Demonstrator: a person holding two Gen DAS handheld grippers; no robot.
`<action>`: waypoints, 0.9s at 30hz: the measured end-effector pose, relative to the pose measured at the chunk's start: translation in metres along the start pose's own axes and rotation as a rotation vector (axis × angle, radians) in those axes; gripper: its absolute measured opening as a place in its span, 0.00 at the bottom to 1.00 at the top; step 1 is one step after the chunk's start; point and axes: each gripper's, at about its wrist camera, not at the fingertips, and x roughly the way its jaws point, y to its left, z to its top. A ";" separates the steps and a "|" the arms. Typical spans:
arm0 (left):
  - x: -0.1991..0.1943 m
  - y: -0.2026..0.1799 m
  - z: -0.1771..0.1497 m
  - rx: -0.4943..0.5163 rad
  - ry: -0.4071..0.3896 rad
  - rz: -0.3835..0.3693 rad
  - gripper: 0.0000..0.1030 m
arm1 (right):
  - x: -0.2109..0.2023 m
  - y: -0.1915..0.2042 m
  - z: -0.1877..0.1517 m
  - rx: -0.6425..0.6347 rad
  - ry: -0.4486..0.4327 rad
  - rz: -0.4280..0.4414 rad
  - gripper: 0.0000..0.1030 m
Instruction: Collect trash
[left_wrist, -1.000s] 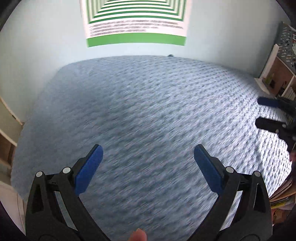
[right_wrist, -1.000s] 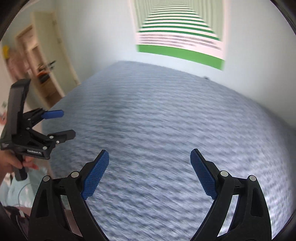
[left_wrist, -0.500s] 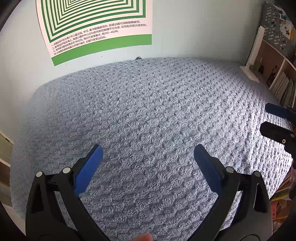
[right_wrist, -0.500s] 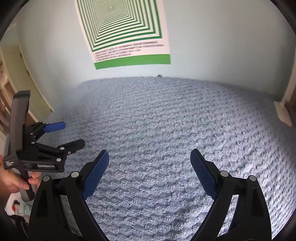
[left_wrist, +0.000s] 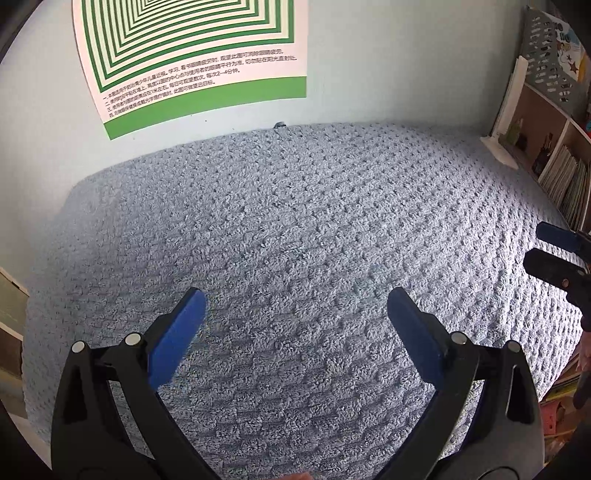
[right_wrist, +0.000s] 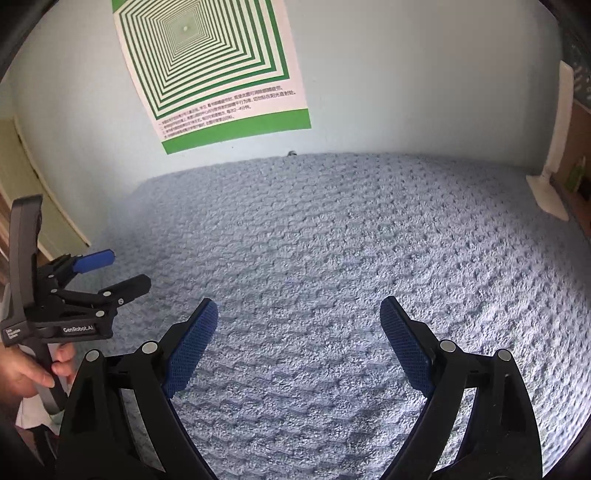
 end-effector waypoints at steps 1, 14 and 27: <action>0.000 0.002 0.000 -0.002 -0.002 -0.003 0.93 | 0.001 0.000 0.001 -0.003 -0.002 -0.002 0.86; 0.010 0.012 0.005 -0.010 0.005 0.000 0.93 | 0.005 -0.001 0.010 0.019 -0.007 -0.019 0.86; 0.015 0.010 0.005 -0.005 0.014 -0.015 0.93 | 0.010 -0.002 0.009 0.028 0.004 -0.019 0.86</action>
